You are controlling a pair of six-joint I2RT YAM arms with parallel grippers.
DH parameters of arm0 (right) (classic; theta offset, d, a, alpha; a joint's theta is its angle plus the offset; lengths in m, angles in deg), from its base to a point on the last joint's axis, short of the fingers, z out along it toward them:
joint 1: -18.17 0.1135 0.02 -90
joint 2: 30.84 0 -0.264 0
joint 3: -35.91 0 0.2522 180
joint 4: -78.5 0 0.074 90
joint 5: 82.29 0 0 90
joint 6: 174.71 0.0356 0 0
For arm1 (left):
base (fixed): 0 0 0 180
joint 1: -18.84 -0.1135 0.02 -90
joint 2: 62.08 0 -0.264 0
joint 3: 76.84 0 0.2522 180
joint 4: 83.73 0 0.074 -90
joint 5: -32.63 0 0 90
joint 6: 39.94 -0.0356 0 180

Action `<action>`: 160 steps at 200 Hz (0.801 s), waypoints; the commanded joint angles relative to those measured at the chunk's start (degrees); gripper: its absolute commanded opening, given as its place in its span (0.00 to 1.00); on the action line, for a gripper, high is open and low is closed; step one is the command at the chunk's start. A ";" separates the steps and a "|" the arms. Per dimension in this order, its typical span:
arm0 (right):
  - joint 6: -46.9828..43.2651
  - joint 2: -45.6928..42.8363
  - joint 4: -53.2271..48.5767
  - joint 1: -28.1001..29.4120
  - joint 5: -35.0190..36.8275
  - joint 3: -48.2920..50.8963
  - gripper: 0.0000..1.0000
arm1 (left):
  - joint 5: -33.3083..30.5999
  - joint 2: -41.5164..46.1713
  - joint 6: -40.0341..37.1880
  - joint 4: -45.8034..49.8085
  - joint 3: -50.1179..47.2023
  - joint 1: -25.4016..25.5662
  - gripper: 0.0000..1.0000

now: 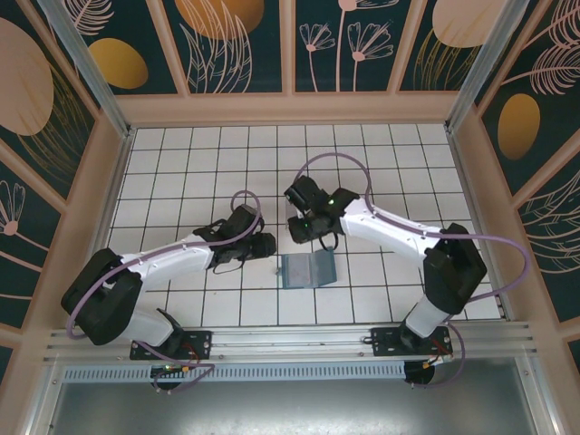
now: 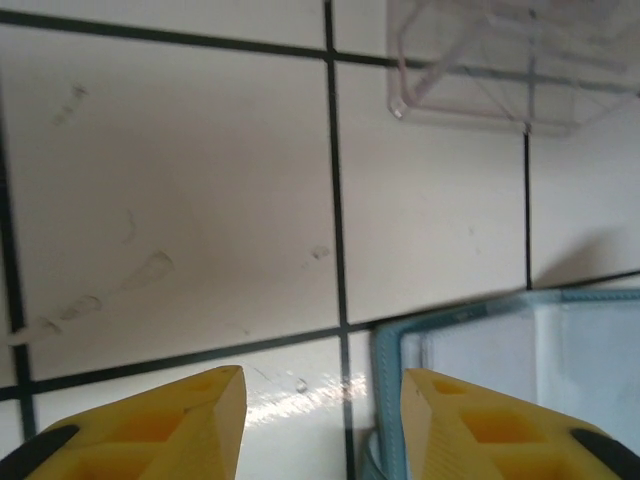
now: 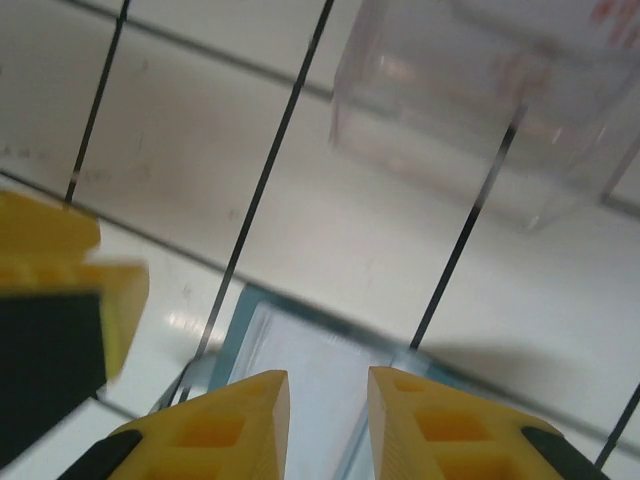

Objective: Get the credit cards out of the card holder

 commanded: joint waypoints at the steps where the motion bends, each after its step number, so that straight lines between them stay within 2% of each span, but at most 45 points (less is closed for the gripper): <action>1: 11.01 -2.84 -1.90 2.05 -0.27 3.50 0.29 | -6.24 3.33 0.63 1.76 0.41 -0.63 0.50; 28: 14.91 -2.52 -2.14 4.36 -0.33 6.07 0.31 | -14.26 8.08 2.65 4.23 -1.49 -0.68 0.60; 44: 16.34 -0.92 -1.97 5.66 -0.28 6.93 0.33 | -16.64 11.38 3.31 4.65 -2.71 -0.88 0.64; 79: 17.67 3.53 -2.83 8.17 -0.28 4.56 0.37 | -19.00 17.39 5.35 3.88 -5.58 -0.84 0.72; 160: 17.98 13.56 -6.71 10.35 1.77 -1.73 0.42 | -18.49 18.54 4.74 3.31 -7.55 -0.86 0.73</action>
